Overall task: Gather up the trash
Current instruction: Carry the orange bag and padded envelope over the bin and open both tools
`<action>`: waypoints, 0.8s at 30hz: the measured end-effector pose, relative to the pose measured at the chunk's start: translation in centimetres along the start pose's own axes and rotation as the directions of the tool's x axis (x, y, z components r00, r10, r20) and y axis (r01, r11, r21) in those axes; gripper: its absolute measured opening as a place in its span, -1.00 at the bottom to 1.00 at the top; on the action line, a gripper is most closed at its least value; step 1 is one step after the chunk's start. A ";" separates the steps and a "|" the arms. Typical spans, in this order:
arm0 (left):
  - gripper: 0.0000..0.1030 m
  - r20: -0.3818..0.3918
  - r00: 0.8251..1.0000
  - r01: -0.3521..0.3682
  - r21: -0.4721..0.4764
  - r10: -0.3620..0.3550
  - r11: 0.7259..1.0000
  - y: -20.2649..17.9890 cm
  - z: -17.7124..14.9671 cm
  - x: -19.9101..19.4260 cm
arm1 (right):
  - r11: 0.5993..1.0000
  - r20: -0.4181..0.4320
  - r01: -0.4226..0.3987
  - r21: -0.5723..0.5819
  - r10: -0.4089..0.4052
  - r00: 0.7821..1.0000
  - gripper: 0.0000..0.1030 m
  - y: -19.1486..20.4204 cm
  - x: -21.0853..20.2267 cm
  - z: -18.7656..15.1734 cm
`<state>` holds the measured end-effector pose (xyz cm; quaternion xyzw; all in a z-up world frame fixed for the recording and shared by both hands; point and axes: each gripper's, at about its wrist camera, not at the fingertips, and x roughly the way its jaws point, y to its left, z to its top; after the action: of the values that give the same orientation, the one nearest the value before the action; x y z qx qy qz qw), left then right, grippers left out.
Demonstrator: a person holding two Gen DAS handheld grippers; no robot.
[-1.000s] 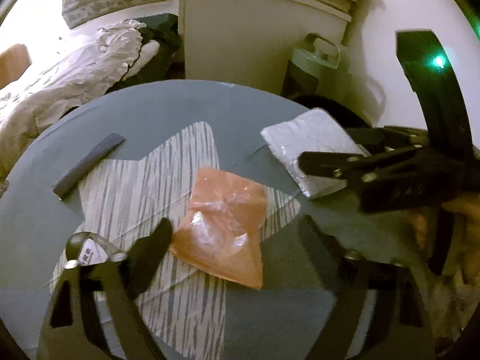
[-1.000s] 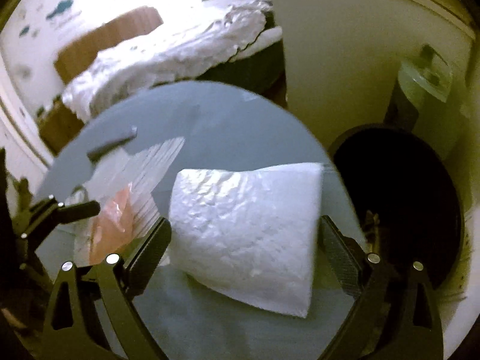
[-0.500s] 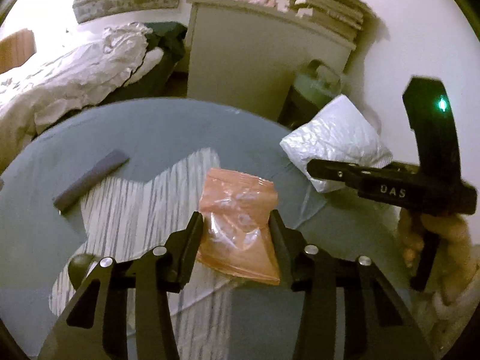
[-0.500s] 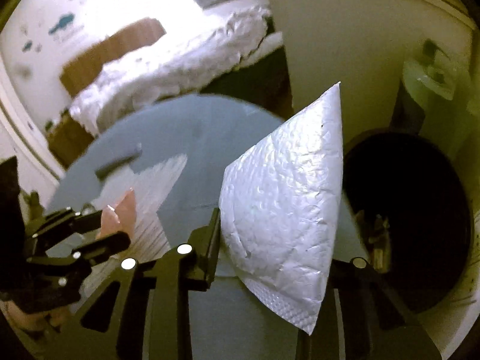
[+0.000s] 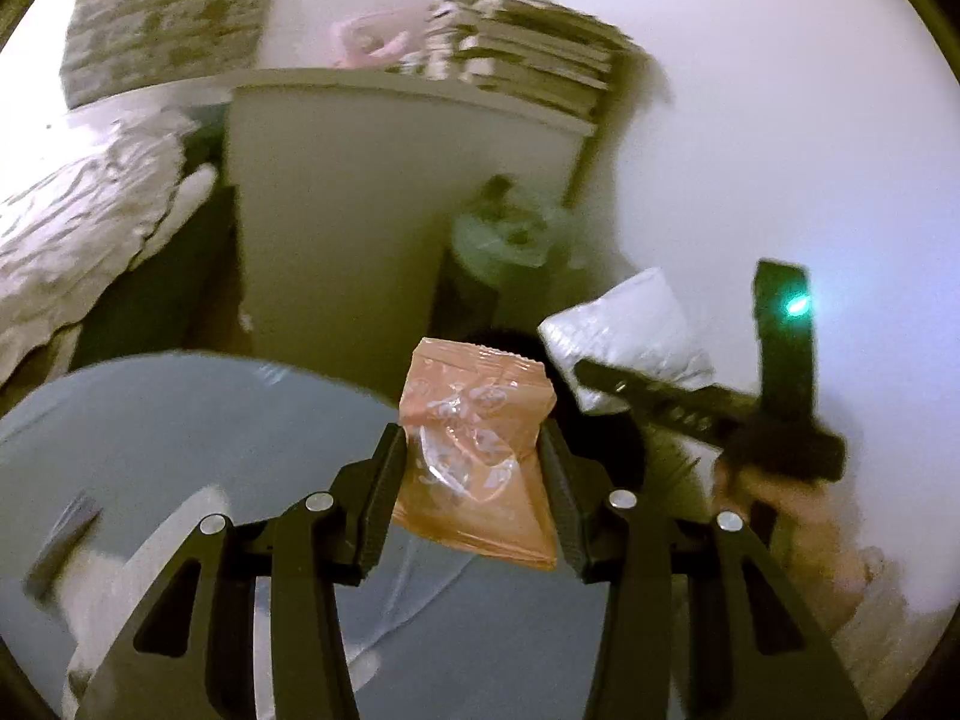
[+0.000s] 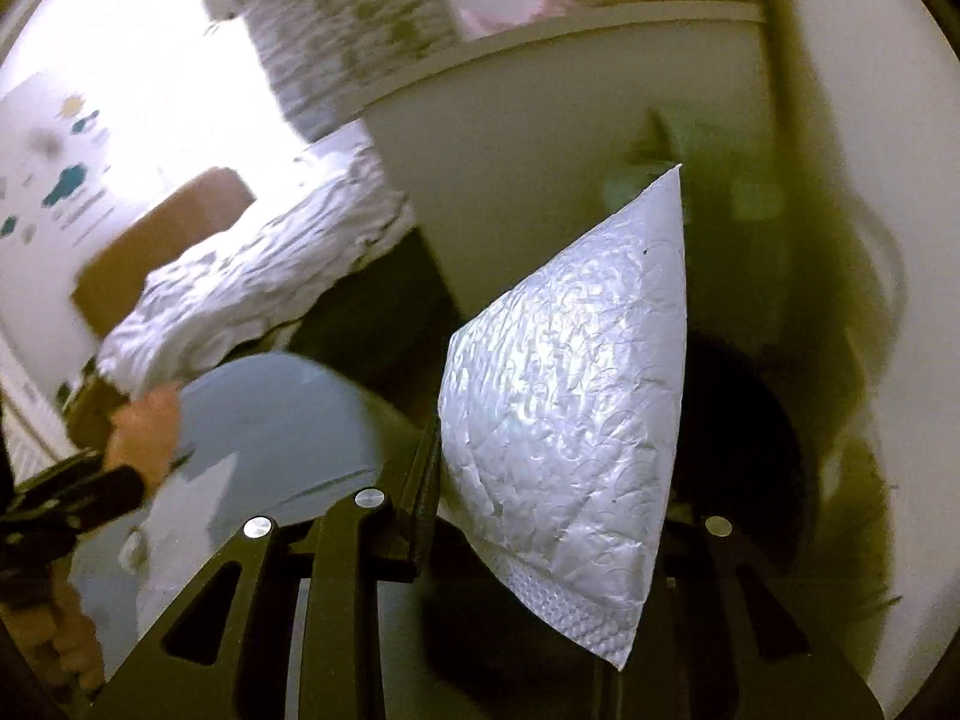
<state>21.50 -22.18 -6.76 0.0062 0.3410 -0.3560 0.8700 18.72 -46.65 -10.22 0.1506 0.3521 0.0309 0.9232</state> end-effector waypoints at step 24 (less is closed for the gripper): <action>-0.11 -0.112 0.986 0.124 0.034 -0.120 0.992 -4.3 2.5 11.2 | 0.984 -0.092 0.146 0.105 -0.136 0.986 -0.43 -7.0 4.0 -1.1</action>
<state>26.04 -32.86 -10.56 0.0225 0.3808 -0.4146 0.8262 20.59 -52.37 -15.66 0.1753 0.4017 -0.0480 0.8975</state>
